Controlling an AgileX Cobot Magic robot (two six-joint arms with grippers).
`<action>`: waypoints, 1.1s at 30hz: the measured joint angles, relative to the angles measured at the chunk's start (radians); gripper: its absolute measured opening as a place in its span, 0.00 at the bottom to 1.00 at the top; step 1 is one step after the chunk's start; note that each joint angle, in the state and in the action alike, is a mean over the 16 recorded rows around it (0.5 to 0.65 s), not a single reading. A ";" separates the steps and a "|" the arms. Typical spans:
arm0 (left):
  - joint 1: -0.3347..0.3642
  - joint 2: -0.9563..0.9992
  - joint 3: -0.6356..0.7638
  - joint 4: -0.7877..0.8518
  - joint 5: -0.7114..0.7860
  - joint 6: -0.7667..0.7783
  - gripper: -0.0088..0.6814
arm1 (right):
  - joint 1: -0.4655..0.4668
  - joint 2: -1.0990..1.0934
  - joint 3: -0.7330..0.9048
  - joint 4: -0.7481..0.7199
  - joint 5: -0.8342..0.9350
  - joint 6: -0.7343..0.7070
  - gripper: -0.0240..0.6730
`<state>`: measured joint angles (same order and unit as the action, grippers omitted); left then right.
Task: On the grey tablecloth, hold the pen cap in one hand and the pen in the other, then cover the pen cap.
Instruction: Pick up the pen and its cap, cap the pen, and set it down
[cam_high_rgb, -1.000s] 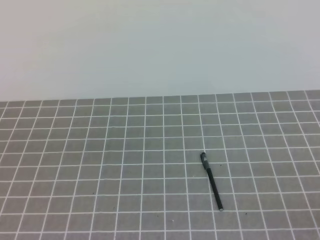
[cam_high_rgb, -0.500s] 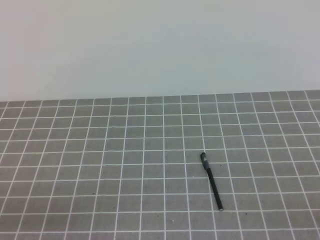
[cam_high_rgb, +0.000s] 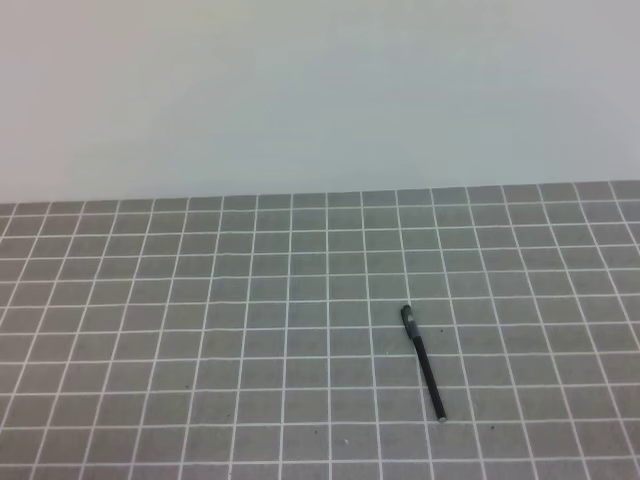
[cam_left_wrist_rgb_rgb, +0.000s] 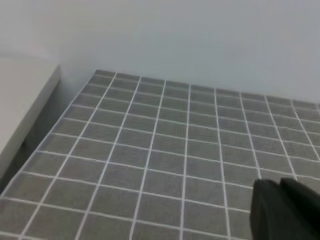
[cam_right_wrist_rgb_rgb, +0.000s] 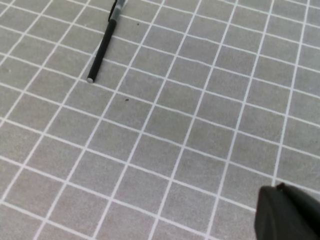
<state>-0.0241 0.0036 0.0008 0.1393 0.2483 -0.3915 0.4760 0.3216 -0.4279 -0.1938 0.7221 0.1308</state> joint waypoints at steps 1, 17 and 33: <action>0.000 -0.004 0.000 0.004 0.013 0.001 0.01 | 0.000 0.000 0.000 0.000 0.000 0.000 0.04; -0.003 -0.013 0.000 0.044 0.095 0.021 0.01 | 0.000 0.000 0.000 -0.001 -0.001 0.000 0.04; -0.013 -0.013 0.000 -0.216 0.072 0.405 0.01 | 0.000 0.001 0.000 -0.002 -0.001 0.000 0.04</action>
<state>-0.0373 -0.0093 0.0008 -0.0772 0.3207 0.0132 0.4760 0.3230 -0.4279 -0.1957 0.7210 0.1308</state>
